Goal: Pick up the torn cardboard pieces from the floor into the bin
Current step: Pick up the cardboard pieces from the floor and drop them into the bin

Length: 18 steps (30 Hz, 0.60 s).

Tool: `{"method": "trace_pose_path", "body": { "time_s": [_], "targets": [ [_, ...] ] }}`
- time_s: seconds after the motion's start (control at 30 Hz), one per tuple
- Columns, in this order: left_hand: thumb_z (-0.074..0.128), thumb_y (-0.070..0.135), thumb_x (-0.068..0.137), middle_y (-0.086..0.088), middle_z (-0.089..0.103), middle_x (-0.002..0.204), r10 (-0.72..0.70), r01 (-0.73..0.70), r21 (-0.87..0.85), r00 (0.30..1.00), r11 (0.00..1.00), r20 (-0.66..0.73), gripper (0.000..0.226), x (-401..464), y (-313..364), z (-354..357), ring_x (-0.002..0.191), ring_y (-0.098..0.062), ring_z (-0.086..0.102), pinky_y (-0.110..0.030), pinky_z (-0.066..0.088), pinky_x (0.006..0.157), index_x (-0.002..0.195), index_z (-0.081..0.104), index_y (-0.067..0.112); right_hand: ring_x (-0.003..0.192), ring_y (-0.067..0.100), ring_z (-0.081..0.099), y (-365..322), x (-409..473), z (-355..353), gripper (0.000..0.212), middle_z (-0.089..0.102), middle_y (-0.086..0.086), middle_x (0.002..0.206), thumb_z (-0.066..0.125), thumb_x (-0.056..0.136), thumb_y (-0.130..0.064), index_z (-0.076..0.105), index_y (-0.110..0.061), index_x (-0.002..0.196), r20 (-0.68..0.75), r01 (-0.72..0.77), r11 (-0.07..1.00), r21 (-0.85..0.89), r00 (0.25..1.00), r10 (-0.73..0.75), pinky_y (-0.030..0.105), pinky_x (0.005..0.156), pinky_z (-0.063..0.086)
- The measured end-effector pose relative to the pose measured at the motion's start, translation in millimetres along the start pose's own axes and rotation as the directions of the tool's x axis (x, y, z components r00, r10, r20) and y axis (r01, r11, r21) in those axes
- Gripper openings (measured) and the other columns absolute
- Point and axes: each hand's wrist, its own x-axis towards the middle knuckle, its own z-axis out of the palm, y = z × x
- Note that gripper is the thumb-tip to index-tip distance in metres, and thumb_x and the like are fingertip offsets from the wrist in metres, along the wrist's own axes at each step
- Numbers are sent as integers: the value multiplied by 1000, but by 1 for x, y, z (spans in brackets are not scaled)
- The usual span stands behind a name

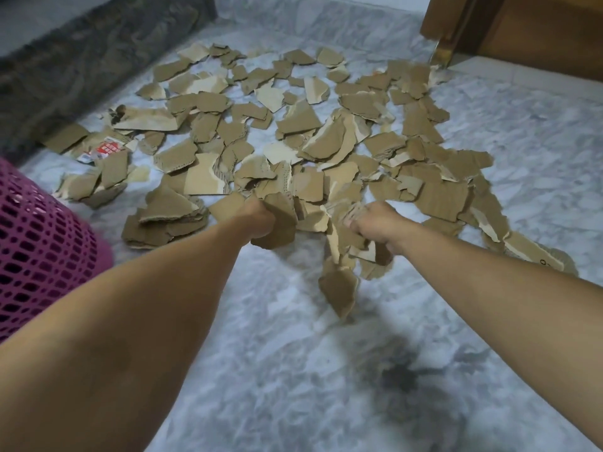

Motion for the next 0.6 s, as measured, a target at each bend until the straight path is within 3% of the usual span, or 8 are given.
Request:
{"method": "trace_pose_path", "body": {
  "time_s": [0.07, 0.17, 0.23, 0.27, 0.33, 0.47, 0.53, 0.6],
  "targets": [
    [56, 22, 79, -13, 65, 111, -29, 31, -46, 999, 998, 36, 36, 16, 5, -7, 102, -30, 61, -42, 55, 89, 111, 61, 8, 101, 22, 53, -18, 15, -2, 33, 58, 8, 118, 60, 93, -4, 55, -2, 126, -13, -39, 985, 166, 999, 42, 26, 78, 40],
    [52, 13, 89, -17, 62, 116, -8, 6, -131, 1000, 991, -10, 32, 36, 17, -26, 112, -35, 57, -47, 48, 99, 118, 59, 3, 123, 26, 50, -41, 42, -2, 41, 53, 1, 124, 60, 95, -10, 51, 0, 133, -39, -94, 964, 249, 993, 107, 28, 87, 38],
    [51, 13, 92, -17, 62, 114, 3, -13, -165, 998, 986, -62, 29, 42, 25, -37, 110, -34, 57, -46, 47, 100, 117, 60, 1, 119, 32, 56, -51, 64, 1, 40, 59, 12, 129, 61, 93, -11, 53, 0, 130, -39, -113, 959, 259, 991, 128, 32, 94, 46],
    [52, 14, 92, -16, 62, 112, -12, -2, -175, 997, 985, -79, 28, 49, 24, -41, 107, -32, 58, -44, 49, 98, 115, 60, 1, 112, 36, 61, -54, 72, 4, 39, 62, 18, 125, 62, 89, -10, 56, 1, 126, -30, -116, 959, 258, 991, 128, 41, 96, 51],
    [57, 13, 92, -13, 60, 108, -41, 30, -222, 998, 975, -47, 24, 63, 19, -44, 101, -28, 58, -39, 53, 90, 113, 59, 1, 101, 39, 66, -52, 94, 11, 37, 65, 22, 116, 60, 82, -9, 59, 1, 118, -29, -123, 959, 254, 990, 134, 53, 90, 55],
    [68, 7, 86, -13, 63, 107, -59, 63, -298, 998, 953, 22, 25, 89, 3, -35, 108, -29, 59, -37, 53, 92, 111, 66, 5, 91, 25, 55, -50, 120, 22, 9, 56, 10, 100, 54, 85, -13, 55, -5, 91, -134, -90, 991, 96, 986, 102, 33, 74, 46],
    [73, 15, 84, -6, 58, 93, -68, 53, -254, 996, 966, -52, 16, 93, 0, -29, 115, -30, 51, -40, 49, 98, 99, 71, 14, 88, 24, 47, -54, 123, 25, 10, 48, 12, 98, 56, 85, -13, 48, -12, 79, -162, -72, 994, 82, 983, 85, 32, 72, 41],
    [75, 19, 81, -3, 55, 88, -67, 50, -243, 996, 969, -63, 10, 94, -1, -25, 112, -28, 51, -38, 49, 97, 89, 70, 16, 90, 24, 51, -55, 122, 29, 5, 52, 12, 103, 57, 90, -11, 54, -7, 89, -141, -79, 993, 92, 986, 92, 25, 67, 42]
  ]
}}
